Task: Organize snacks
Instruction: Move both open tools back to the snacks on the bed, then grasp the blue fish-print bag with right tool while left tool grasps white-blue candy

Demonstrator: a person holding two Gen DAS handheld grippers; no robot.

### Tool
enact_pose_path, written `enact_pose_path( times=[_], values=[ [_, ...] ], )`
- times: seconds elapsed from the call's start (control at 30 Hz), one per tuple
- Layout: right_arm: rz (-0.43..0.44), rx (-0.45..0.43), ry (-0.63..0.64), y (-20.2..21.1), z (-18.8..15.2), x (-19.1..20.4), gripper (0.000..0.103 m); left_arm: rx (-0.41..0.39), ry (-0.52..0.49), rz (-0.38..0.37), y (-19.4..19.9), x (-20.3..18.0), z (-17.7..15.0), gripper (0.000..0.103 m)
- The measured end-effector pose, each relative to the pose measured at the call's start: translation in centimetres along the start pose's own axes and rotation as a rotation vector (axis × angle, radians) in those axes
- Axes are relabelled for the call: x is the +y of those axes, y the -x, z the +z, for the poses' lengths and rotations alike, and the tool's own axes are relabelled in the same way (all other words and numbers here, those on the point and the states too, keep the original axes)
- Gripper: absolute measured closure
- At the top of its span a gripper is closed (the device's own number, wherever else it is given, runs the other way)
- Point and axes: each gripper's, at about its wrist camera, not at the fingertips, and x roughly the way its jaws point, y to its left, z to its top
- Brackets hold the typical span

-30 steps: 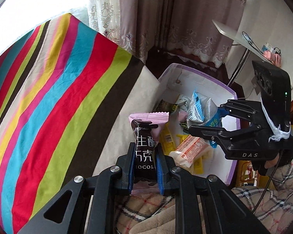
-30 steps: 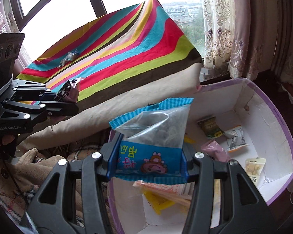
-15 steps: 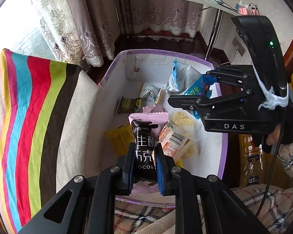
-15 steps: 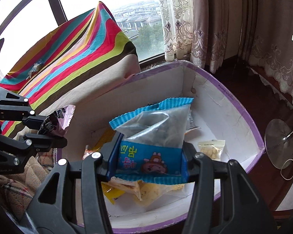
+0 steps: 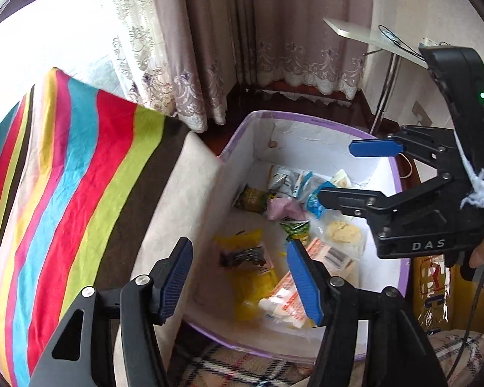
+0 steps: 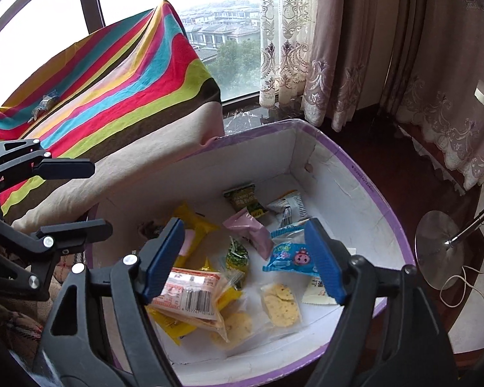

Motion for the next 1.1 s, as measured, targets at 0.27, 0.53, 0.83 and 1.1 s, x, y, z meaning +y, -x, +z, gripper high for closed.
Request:
enact_pose_path(
  times=[0.27, 0.53, 0.83, 1.1],
  values=[
    [0.107, 0.020, 0.145, -1.7, 2.7, 8.4, 0.024, -0.033, 0.294, 0.244, 2.4, 12.9, -6.2, 0.040],
    [0.316, 0.002, 0.406, -6.2, 6.4, 21.6, 0.022, -0.066, 0.731, 0.567, 9.0, 30.5, -19.0, 0.021],
    [0.503, 0.006, 0.542, -16.5, 15.6, 39.4, 0.021, -0.083, 1.158, 0.667, 13.5, 44.8, -32.8, 0.019],
    [0.625, 0.177, 0.120, -26.1, 25.3, 48.3, 0.021, -0.189, 1.214, 0.622, 14.3, 44.8, -34.1, 0.014]
  ],
)
